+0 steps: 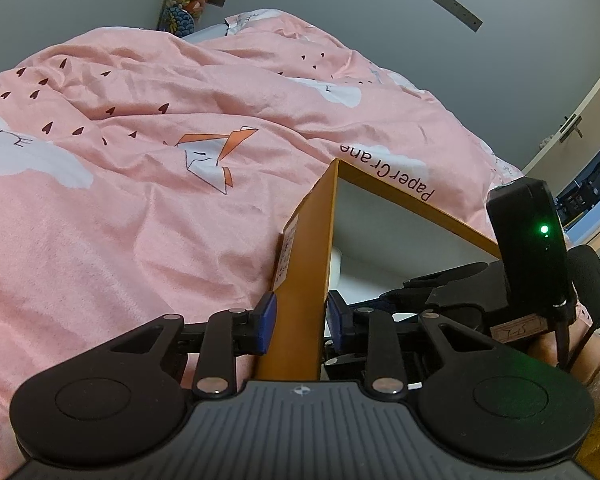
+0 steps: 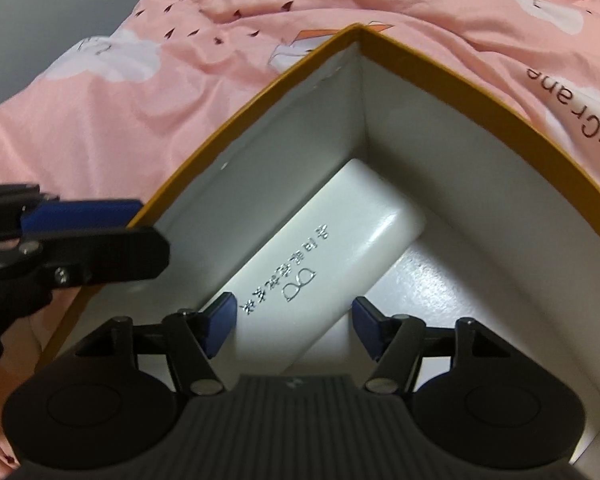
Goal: Organize objects
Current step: 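Lower the tan cube into a box corner with the right gripper while the left gripper releases the white case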
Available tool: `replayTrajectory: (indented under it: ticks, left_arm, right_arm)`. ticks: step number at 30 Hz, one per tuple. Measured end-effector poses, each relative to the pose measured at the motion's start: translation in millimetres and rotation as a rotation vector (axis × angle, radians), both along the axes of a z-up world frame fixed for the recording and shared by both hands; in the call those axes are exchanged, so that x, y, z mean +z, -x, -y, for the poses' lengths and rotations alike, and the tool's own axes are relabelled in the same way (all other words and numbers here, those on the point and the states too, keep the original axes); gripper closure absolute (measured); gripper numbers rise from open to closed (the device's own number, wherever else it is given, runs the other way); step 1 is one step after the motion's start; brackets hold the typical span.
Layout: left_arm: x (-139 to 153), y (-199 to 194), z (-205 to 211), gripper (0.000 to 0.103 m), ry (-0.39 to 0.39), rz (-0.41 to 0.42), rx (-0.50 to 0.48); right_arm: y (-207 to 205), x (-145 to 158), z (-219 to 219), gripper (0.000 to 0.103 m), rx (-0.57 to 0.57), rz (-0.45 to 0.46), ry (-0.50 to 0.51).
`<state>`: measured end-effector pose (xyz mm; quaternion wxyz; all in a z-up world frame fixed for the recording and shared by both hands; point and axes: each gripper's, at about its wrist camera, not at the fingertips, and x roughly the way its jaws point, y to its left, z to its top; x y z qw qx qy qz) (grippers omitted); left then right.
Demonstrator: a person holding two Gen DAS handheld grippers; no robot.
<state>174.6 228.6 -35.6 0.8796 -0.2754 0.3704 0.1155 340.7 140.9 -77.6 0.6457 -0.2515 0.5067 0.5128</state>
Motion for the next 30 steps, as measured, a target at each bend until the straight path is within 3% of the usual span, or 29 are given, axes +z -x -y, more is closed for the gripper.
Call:
replayTrajectory:
  ticks: [2, 4, 7, 12, 17, 20, 26, 30]
  left_arm:
    - [0, 0, 0, 0.069, 0.0, 0.0, -0.002]
    - [1, 1, -1, 0.069, 0.003, 0.002, -0.001]
    - [1, 2, -2, 0.069, 0.009, 0.006, 0.002]
    - [3, 4, -1, 0.069, 0.008, 0.007, 0.003]
    - [4, 5, -1, 0.069, 0.007, 0.009, 0.004]
    - [5, 5, 0, 0.069, 0.0, 0.007, 0.003]
    - [6, 8, 4, 0.069, -0.009, 0.0, -0.003]
    - [7, 10, 6, 0.069, -0.004, 0.003, -0.008]
  right_arm:
    - [3, 3, 2, 0.038, 0.004, 0.0, 0.017]
    - [11, 1, 5, 0.023, 0.025, -0.021, 0.039]
    - [33, -6, 3, 0.021, 0.094, -0.025, 0.08]
    - [49, -15, -2, 0.039, 0.15, 0.016, 0.134]
    - [51, -20, -6, 0.047, 0.148, 0.021, 0.152]
    - [49, -15, -7, 0.05, 0.12, 0.078, 0.132]
    - [39, 0, 1, 0.049, 0.07, 0.011, 0.108]
    - [21, 19, 25, 0.05, -0.042, -0.06, 0.068]
